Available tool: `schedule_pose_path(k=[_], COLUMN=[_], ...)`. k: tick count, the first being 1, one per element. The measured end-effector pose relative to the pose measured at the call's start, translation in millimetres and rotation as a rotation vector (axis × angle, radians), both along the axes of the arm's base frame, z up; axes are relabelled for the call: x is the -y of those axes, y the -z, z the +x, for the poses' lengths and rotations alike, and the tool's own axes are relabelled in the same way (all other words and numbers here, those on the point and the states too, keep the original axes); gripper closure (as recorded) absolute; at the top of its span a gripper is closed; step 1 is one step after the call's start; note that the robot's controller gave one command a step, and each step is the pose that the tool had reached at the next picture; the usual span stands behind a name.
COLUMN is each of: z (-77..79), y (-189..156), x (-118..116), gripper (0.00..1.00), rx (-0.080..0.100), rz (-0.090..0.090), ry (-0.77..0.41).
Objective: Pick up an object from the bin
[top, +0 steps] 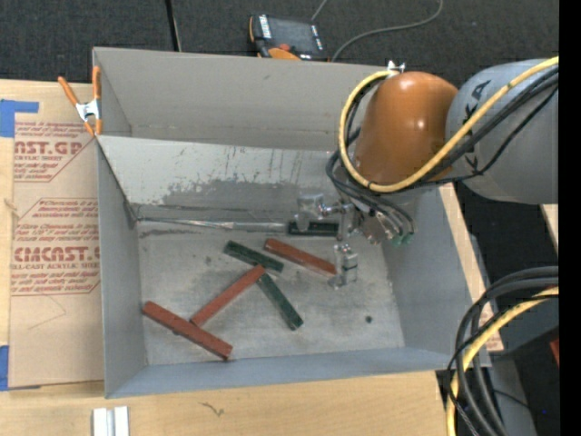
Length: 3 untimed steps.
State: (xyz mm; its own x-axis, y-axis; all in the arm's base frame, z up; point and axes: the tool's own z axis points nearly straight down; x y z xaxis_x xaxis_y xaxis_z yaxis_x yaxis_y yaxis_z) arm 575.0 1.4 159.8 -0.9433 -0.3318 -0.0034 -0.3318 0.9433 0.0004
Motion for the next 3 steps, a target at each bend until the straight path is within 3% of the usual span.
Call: schedule_pose_path(k=[1, 2, 3], z=[6.3, 7.9, -12.3], y=[91, 89, -75], x=[10, 11, 16], gripper=[0.0, 1.0, 1.0], rx=[-0.005, 0.001, 0.007], rz=[0.001, -0.001, 0.0], ry=[0.296, 0.296, 0.297])
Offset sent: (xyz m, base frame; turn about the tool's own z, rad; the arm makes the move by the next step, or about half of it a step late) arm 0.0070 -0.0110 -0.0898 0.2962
